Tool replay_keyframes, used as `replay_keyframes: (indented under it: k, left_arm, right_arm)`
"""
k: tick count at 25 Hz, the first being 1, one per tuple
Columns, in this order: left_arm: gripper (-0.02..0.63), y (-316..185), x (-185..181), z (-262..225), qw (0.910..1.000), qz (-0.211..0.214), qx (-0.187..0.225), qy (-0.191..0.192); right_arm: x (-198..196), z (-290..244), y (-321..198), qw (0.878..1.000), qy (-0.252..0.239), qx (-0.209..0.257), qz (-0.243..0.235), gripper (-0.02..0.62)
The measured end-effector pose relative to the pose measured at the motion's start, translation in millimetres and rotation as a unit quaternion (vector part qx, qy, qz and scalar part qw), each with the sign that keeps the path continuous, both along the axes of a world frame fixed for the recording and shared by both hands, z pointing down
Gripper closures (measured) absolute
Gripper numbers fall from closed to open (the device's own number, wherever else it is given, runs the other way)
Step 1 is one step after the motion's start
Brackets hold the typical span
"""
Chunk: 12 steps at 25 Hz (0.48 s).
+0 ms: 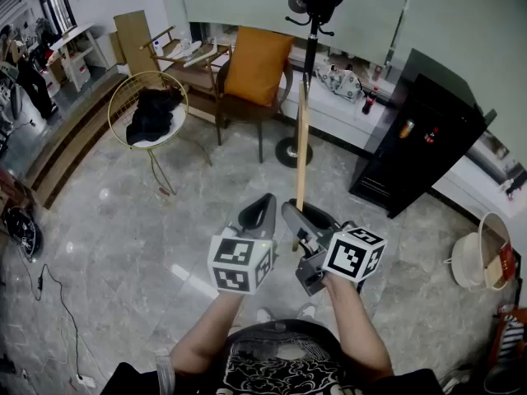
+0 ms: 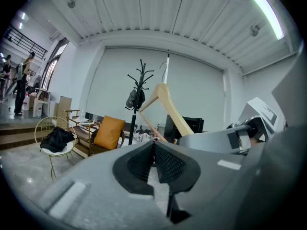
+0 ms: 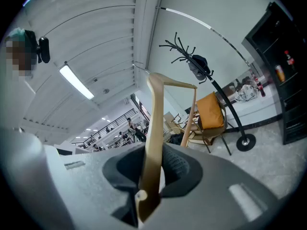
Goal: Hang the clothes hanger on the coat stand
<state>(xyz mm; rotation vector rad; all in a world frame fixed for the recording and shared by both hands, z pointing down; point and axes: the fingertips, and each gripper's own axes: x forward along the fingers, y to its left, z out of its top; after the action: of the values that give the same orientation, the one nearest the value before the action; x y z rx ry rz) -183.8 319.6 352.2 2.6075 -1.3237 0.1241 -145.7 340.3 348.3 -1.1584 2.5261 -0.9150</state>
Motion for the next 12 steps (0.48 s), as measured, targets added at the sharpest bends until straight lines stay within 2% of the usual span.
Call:
replay_keyframes:
  k: [12]
  left_arm:
    - [0.6, -2.0, -2.4, 4.1, 0.9999, 0.015, -0.003, 0.001]
  right_arm:
    - [-6.6, 2.8, -0.5, 1.0, -0.004, -0.004, 0.007, 0.503]
